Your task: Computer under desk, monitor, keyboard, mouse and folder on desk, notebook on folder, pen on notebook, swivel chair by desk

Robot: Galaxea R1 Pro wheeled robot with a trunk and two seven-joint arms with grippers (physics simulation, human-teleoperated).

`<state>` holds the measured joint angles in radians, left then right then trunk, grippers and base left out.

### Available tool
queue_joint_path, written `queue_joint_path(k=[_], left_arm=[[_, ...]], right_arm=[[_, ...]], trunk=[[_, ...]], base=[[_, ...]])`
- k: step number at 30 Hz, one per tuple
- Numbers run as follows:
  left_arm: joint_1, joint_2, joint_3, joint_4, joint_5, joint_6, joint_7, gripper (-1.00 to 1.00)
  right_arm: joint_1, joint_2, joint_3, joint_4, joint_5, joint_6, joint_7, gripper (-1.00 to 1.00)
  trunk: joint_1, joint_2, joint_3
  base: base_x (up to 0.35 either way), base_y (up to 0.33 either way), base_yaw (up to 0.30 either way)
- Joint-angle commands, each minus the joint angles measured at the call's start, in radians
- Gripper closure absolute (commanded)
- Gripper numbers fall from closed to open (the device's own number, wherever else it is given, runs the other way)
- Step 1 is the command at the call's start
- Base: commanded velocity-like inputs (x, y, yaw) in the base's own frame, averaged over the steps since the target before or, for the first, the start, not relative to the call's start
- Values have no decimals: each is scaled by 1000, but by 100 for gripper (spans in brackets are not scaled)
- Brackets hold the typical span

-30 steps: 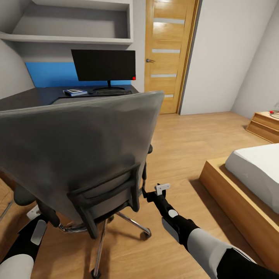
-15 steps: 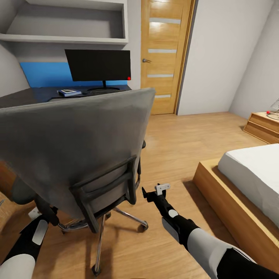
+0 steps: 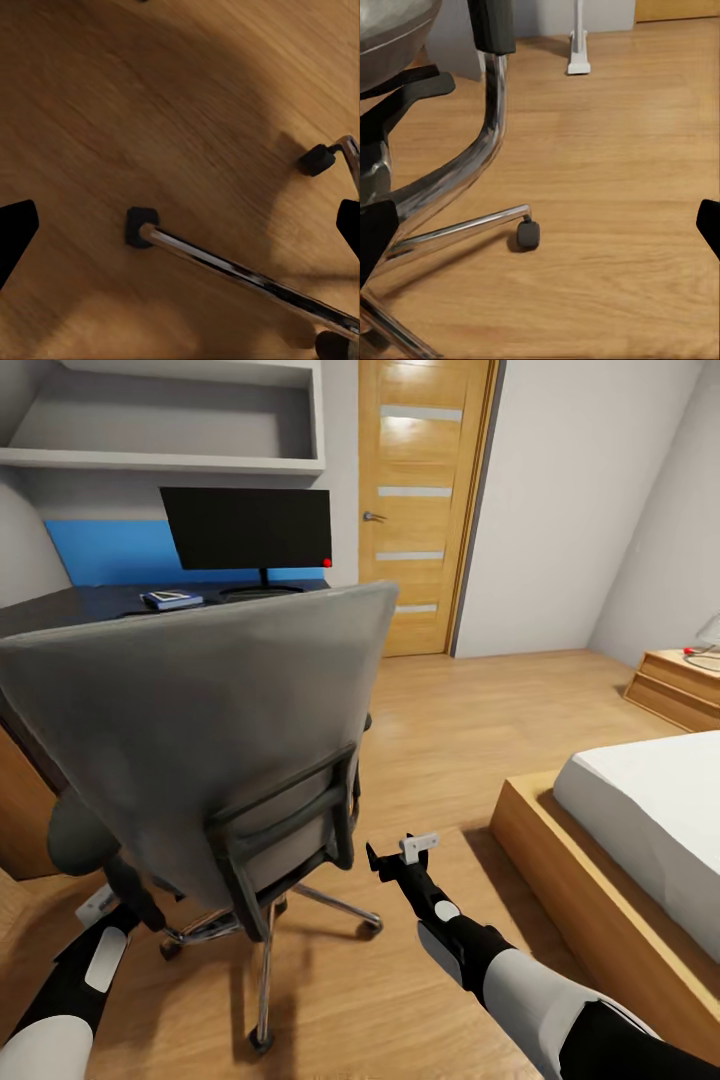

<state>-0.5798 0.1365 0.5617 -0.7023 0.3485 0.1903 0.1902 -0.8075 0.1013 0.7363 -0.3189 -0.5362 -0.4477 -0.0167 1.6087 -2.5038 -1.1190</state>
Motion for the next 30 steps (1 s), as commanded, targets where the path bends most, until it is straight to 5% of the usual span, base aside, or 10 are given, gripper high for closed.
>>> queue_joint_path(k=[1,17,30], left_arm=[[0,0,0,-2,10,5,4,-100],[0,0,0,-2,10,5,5,-100],[0,-1,0,-1,10,5,5,-100]], right_arm=[[-1,0,8,1,-10,-5,-2,-100],[-2,1,9,1,-10,-3,-2,-100],[-2,4,7,1,-11,2,-3,-100]], trunk=[[-1,0,-1],[-1,0,-1],[-1,0,-1]], base=[[-244,129,0],[-120,34,0],[-309,0,0]])
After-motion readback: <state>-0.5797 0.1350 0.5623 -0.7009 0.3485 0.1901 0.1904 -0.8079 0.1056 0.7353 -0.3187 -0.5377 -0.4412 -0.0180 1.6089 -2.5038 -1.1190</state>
